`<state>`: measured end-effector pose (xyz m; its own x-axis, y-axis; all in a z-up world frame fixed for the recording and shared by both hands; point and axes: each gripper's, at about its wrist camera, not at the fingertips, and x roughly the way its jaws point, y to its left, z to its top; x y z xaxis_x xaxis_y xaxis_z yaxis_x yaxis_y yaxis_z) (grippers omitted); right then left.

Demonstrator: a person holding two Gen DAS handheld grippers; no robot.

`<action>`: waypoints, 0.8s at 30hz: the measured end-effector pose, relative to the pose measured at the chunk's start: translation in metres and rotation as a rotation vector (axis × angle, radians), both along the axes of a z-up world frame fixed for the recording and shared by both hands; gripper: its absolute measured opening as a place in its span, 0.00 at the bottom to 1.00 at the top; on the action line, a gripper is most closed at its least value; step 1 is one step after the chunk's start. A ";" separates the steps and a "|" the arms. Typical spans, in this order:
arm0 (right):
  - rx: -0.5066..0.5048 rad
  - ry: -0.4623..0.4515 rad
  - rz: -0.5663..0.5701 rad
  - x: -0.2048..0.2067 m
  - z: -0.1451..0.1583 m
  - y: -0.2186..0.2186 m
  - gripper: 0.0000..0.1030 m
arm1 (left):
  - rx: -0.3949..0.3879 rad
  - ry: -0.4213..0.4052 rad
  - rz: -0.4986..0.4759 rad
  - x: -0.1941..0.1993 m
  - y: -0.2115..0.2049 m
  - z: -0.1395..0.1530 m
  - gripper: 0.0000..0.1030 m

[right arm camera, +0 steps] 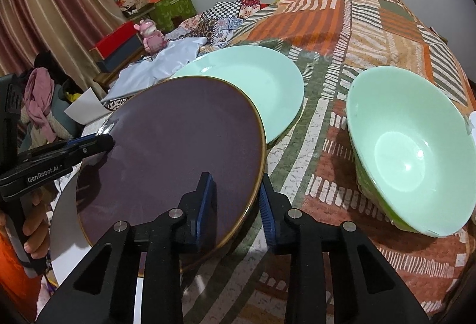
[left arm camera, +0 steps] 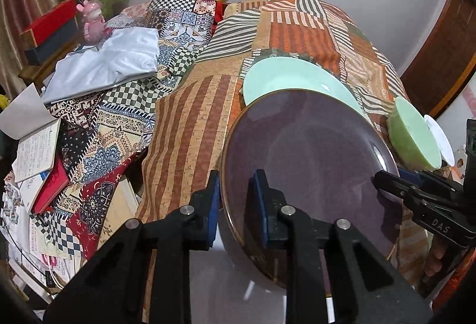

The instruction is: Organize plates and bowls

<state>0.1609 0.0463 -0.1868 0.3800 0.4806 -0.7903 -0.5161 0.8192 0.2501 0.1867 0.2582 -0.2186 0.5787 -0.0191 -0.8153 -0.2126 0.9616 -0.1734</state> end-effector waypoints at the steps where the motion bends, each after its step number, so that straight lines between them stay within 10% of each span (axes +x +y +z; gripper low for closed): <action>1: -0.001 -0.002 0.000 0.000 0.000 0.000 0.27 | -0.001 -0.001 -0.001 0.000 0.000 0.000 0.21; 24: -0.001 -0.024 -0.026 -0.012 0.011 -0.017 0.27 | -0.022 -0.025 -0.014 -0.017 -0.017 0.014 0.21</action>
